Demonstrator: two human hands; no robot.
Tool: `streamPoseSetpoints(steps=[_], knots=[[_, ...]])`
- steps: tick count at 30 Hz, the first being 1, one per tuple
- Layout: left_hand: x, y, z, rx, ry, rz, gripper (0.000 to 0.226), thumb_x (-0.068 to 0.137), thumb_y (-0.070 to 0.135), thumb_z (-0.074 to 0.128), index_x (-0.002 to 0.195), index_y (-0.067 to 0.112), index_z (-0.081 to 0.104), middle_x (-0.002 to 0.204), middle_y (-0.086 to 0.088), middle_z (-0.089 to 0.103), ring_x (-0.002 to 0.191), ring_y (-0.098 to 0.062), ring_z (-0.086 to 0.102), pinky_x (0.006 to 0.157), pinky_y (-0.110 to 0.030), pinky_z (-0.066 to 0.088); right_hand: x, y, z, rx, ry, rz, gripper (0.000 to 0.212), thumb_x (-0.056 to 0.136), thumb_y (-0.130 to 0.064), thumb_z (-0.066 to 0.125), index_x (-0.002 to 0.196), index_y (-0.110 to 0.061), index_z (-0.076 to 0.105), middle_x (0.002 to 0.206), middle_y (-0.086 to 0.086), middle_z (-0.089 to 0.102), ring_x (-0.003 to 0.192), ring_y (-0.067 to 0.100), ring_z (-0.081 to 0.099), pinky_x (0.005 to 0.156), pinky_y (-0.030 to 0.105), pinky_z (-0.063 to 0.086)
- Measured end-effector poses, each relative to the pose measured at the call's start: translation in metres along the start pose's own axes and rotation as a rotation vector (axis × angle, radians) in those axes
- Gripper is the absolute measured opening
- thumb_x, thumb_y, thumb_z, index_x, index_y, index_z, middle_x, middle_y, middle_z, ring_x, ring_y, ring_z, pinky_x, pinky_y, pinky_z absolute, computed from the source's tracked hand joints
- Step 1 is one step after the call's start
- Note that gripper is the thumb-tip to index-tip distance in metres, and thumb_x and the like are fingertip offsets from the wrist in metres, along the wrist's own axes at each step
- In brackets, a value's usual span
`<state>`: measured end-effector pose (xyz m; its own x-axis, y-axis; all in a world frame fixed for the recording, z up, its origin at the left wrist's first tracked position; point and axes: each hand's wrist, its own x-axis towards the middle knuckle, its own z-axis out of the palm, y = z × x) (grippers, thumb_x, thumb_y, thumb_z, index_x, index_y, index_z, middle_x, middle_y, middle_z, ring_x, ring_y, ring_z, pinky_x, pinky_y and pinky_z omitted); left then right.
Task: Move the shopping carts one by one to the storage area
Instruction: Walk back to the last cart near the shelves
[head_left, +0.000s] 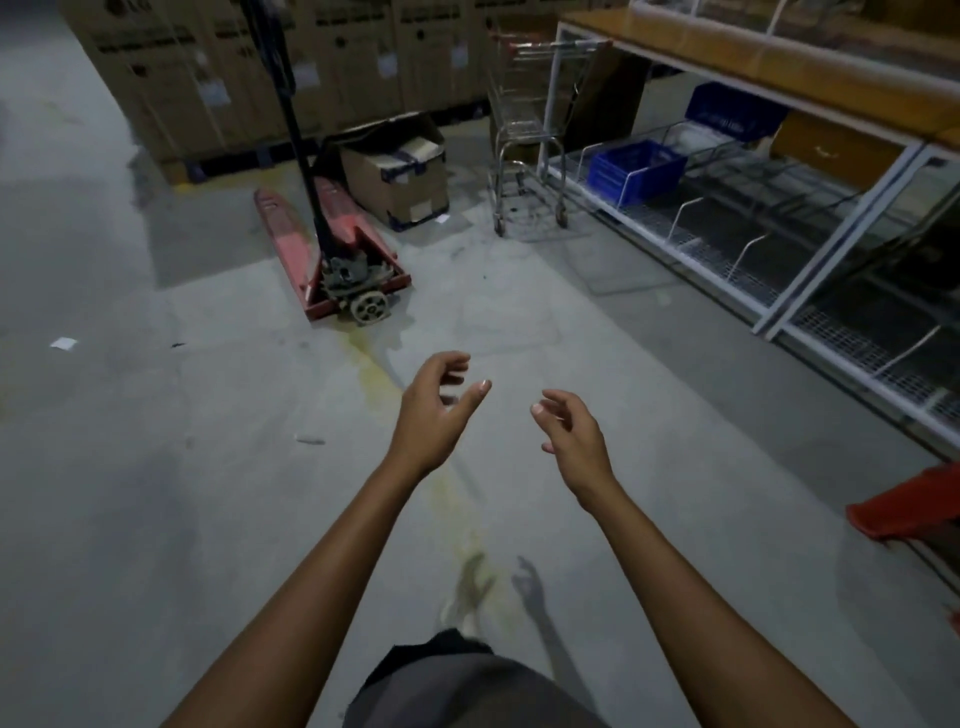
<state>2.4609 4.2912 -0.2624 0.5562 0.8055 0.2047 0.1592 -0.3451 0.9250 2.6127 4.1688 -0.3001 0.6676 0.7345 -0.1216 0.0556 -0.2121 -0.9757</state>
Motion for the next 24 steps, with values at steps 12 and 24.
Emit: streamPoseSetpoints(steps=[12, 24], knots=[[0.289, -0.148, 0.048, 0.326, -0.38, -0.388, 0.053, 0.088, 0.056, 0.066, 0.121, 0.016, 0.059, 0.114, -0.007, 0.062, 0.1, -0.02, 0.061, 0.088, -0.034, 0.05, 0.269, -0.176, -0.002, 0.101, 0.047, -0.419, 0.053, 0.087, -0.053, 0.058, 0.133, -0.025, 0.054, 0.133, -0.007, 0.061, 0.119, 0.008, 0.059, 0.09, 0.046, 0.056], [0.673, -0.1, 0.157, 0.193, -0.142, -0.111, 0.039, 0.091, 0.044, 0.067, 0.121, 0.021, 0.06, 0.119, 0.002, 0.063, 0.103, -0.011, 0.061, 0.086, -0.031, 0.053, 0.664, -0.135, -0.045, 0.066, 0.055, -0.168, 0.06, 0.075, -0.063, 0.062, 0.125, -0.031, 0.059, 0.123, -0.01, 0.064, 0.108, 0.005, 0.062, 0.097, 0.05, 0.053]])
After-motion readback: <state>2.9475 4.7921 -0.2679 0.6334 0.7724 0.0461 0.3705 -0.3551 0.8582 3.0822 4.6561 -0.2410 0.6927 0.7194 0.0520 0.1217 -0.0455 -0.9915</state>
